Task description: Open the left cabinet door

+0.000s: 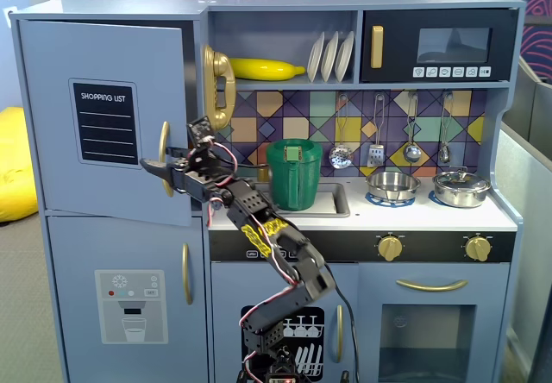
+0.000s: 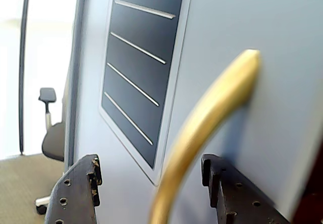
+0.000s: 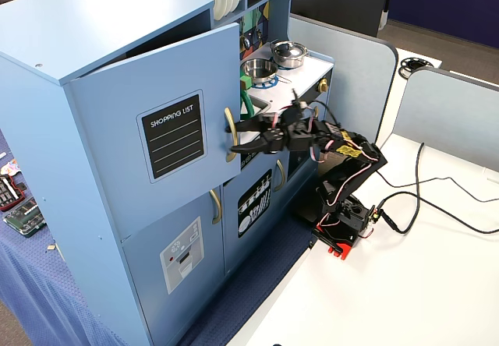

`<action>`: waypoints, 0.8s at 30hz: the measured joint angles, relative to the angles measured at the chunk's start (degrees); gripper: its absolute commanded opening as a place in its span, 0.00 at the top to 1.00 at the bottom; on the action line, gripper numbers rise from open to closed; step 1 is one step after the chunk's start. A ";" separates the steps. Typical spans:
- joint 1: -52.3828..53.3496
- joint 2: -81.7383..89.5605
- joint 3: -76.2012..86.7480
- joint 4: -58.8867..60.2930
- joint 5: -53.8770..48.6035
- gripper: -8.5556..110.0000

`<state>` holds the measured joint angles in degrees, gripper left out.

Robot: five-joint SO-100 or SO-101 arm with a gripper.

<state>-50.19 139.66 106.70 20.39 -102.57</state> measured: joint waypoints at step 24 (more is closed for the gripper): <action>20.74 5.01 6.68 -1.32 11.95 0.77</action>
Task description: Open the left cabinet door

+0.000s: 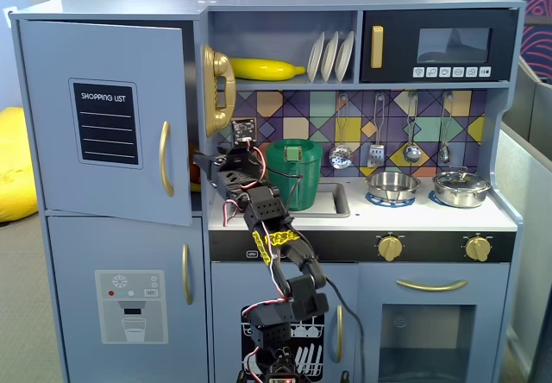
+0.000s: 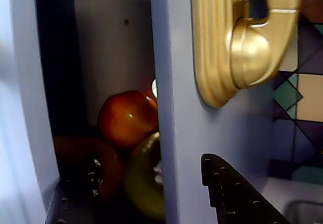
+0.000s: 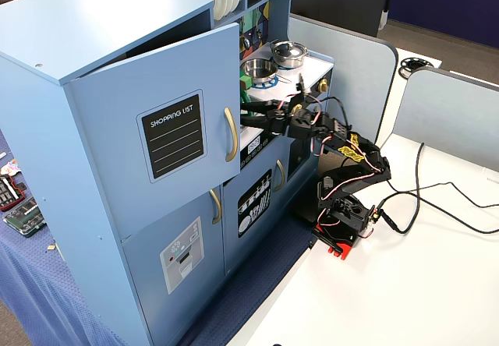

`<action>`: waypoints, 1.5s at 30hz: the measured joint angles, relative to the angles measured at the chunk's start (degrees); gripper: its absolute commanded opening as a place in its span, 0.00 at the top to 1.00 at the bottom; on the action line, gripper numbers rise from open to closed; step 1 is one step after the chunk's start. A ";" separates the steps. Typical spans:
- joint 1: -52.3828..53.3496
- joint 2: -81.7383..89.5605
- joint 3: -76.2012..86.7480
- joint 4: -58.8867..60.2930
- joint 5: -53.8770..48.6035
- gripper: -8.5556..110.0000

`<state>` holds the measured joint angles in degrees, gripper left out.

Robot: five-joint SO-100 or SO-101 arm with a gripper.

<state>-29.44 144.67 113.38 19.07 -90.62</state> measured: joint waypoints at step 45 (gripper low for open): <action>13.80 25.49 37.35 12.04 11.43 0.81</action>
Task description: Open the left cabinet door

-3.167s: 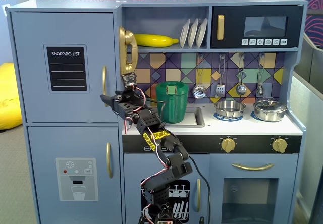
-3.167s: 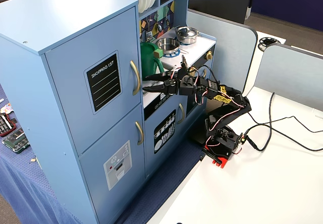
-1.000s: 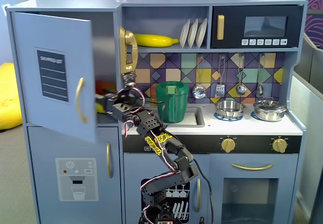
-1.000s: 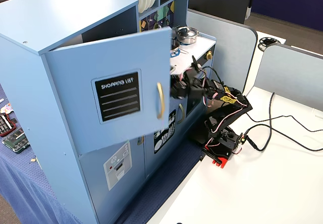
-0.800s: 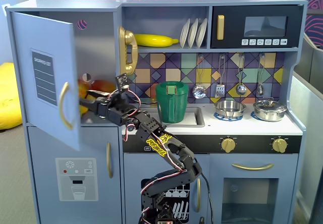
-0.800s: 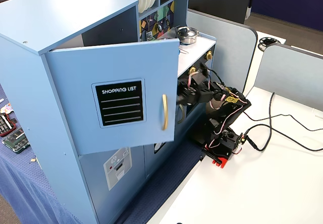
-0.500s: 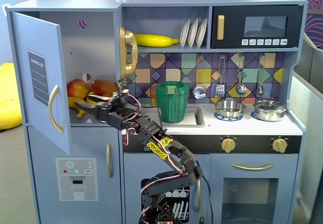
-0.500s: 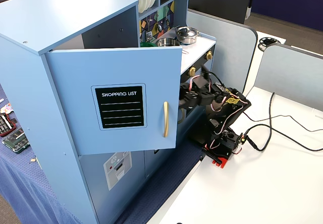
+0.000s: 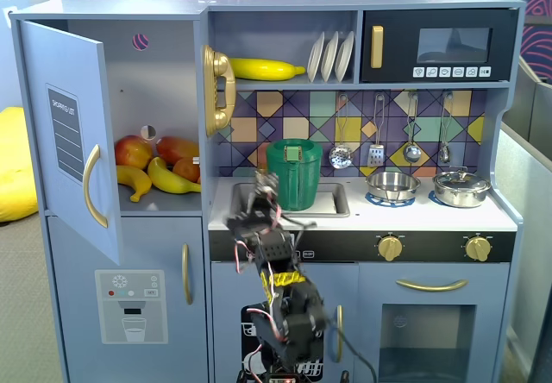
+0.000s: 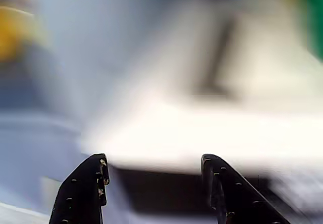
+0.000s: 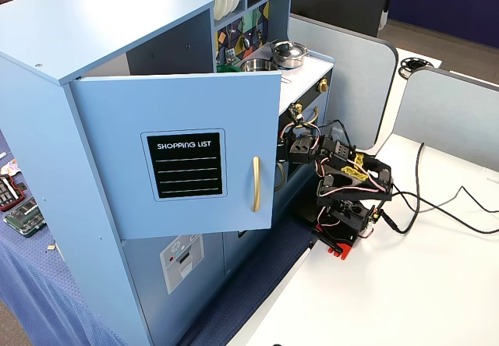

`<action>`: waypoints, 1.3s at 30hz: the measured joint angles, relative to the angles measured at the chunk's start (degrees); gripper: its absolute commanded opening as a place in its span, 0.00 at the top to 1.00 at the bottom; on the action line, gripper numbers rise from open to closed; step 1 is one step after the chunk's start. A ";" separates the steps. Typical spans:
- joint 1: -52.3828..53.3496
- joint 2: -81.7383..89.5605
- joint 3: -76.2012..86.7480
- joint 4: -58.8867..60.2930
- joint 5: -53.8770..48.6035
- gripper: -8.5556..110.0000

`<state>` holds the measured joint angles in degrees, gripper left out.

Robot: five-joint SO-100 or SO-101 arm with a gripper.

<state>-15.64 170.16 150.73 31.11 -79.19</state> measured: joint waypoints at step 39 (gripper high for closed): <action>14.94 12.30 21.18 46.14 -10.46 0.91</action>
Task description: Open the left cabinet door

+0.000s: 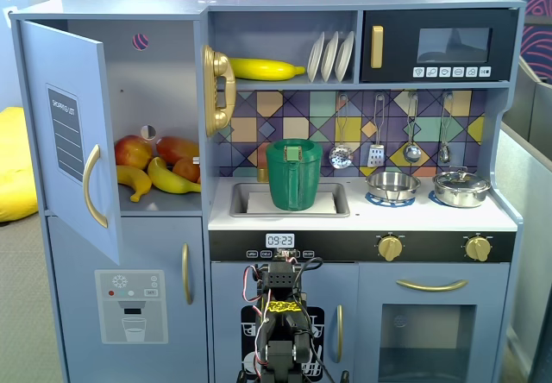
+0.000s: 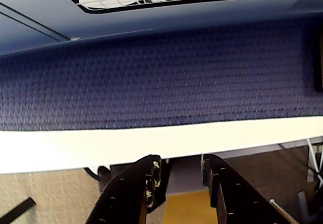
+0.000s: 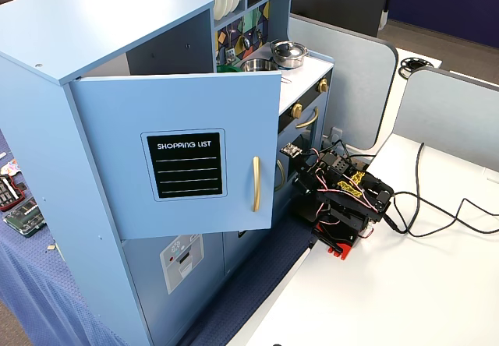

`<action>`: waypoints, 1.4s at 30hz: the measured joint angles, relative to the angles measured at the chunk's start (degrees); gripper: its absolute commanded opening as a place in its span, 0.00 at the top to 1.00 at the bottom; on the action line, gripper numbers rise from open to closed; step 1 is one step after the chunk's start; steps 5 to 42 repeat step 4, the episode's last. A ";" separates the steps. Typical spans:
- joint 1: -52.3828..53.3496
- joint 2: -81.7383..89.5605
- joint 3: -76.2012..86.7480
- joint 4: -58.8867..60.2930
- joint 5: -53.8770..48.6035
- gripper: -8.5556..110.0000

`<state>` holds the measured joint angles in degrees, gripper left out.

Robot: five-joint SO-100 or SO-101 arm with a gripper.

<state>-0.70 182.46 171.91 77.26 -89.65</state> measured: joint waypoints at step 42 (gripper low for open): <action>0.00 0.09 -0.09 0.44 -0.62 0.91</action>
